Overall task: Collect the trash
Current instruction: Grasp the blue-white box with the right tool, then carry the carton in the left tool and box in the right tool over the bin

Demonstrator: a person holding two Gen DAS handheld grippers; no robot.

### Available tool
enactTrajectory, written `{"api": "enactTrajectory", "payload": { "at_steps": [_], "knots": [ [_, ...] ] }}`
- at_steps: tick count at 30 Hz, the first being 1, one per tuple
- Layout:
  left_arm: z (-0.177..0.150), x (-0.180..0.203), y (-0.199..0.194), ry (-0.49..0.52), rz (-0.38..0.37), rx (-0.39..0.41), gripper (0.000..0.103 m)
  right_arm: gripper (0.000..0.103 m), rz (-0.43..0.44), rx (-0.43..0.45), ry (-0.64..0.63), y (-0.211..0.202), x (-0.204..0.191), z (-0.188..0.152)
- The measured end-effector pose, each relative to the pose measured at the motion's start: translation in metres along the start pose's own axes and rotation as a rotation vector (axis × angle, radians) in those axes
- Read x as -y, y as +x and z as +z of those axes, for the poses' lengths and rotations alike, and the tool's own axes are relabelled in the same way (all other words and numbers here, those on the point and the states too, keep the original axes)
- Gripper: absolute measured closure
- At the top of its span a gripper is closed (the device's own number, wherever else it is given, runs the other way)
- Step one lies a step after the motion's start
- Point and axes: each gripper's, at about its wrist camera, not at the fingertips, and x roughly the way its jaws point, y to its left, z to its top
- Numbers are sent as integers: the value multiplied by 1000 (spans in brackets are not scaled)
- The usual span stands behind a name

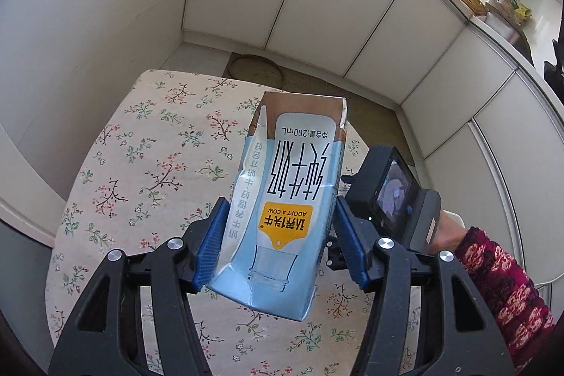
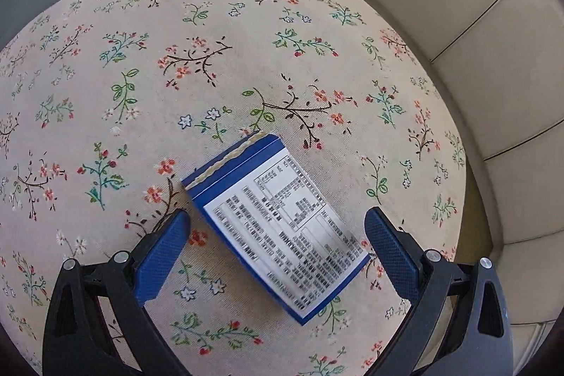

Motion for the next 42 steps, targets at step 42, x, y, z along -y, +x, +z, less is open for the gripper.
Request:
{"api": "enactTrajectory", "payload": {
  "at_steps": [42],
  "knots": [
    [-29,135,-31,119,-22,297,46,47,-475,454,904,-252,20,-152]
  ]
}}
